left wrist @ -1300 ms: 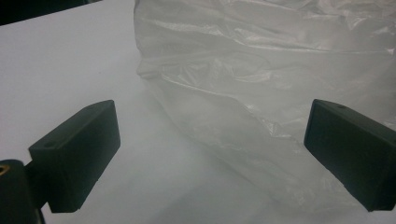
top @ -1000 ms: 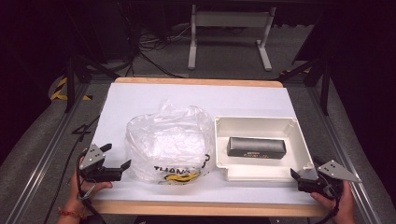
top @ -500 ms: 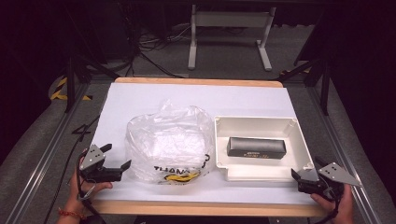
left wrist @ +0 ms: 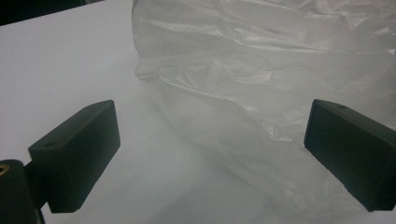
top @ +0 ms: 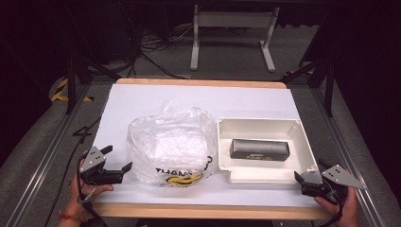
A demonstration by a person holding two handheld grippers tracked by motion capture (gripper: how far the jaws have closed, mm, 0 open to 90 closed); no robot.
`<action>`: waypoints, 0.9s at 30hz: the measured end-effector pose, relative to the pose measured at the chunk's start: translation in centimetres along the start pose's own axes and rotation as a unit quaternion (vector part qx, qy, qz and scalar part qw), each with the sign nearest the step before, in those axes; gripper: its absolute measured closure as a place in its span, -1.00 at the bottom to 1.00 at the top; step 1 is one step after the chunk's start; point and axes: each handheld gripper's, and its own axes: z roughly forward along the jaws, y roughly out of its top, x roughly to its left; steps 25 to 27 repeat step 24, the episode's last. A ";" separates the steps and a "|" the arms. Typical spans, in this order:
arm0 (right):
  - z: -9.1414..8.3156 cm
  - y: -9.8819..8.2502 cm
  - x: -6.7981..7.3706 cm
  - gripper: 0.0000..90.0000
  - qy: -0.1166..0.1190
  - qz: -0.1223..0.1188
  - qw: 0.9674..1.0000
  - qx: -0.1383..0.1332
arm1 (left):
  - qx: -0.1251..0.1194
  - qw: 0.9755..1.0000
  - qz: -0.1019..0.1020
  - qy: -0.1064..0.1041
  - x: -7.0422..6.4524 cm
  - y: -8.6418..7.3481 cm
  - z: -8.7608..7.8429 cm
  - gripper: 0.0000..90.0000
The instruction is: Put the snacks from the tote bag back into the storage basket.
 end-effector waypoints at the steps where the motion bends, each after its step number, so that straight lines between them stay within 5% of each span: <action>1: 0.0 0.0 0.0 -0.93 0.000 -0.001 1.000 -0.001 | 0.000 1.000 -0.001 0.001 0.0 0.0 0.0 -0.91; 27: -0.7 0.9 0.4 -0.92 0.000 -0.014 1.000 -0.011 | 0.000 1.000 -0.001 0.000 -0.2 0.2 0.0 -0.90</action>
